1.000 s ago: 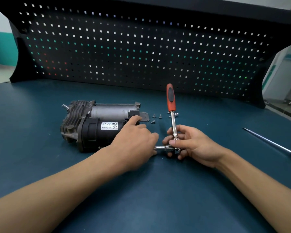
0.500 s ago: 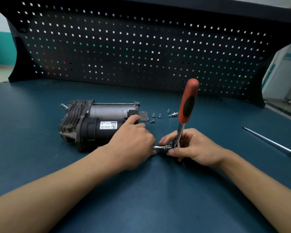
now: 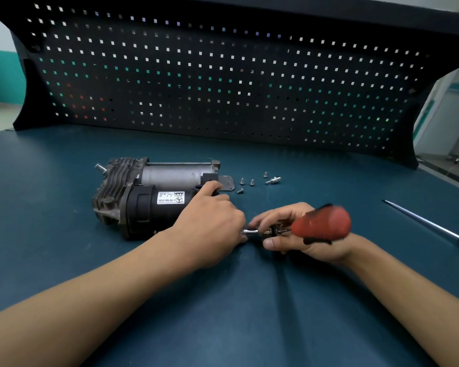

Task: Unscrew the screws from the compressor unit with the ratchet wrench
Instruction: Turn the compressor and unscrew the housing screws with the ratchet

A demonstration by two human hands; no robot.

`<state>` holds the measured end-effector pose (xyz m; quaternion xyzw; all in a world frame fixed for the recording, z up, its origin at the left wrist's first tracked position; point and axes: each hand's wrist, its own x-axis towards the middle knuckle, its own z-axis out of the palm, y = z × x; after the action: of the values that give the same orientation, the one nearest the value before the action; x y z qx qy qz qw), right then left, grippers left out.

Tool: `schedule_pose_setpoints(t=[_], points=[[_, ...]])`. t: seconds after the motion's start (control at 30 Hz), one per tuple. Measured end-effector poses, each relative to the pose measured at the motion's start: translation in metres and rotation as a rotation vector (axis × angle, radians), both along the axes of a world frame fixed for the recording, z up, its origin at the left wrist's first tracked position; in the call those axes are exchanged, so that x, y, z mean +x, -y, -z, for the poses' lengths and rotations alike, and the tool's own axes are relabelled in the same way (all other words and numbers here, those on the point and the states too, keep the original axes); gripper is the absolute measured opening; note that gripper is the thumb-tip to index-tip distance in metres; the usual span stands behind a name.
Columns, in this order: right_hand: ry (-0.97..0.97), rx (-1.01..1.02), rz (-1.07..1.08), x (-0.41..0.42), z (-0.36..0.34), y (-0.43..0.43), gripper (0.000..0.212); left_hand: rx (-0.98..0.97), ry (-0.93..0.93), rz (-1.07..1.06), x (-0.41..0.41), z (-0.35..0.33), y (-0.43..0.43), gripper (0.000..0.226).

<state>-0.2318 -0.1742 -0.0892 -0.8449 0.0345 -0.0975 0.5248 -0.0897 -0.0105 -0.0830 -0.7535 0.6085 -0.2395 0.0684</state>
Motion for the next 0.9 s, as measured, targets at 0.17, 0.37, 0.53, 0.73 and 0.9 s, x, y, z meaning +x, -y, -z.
schedule_pose_setpoints(t=[0.17, 0.37, 0.53, 0.73, 0.9], points=[[-0.024, -0.046, 0.047, 0.004, 0.004, 0.005, 0.039, 0.005, 0.012, -0.024, -0.003, 0.000, 0.001, 0.032], [-0.102, -0.015, 0.039, 0.002, -0.001, 0.002, 0.047, -0.007, 0.009, -0.022, -0.005, -0.002, 0.000, 0.026], [-0.103, 0.037, 0.095, 0.001, -0.005, -0.002, 0.031, -0.029, 0.022, -0.027, -0.008, -0.003, 0.000, 0.027], [-0.088, 0.179, 0.119, 0.001, -0.005, -0.005, 0.034, -0.032, 0.048, -0.041, -0.016, -0.004, 0.000, 0.028], [-0.096, 0.323, 0.177, 0.005, -0.006, -0.009, 0.045, -0.019, 0.032, -0.035, -0.024, -0.006, -0.002, 0.032]])
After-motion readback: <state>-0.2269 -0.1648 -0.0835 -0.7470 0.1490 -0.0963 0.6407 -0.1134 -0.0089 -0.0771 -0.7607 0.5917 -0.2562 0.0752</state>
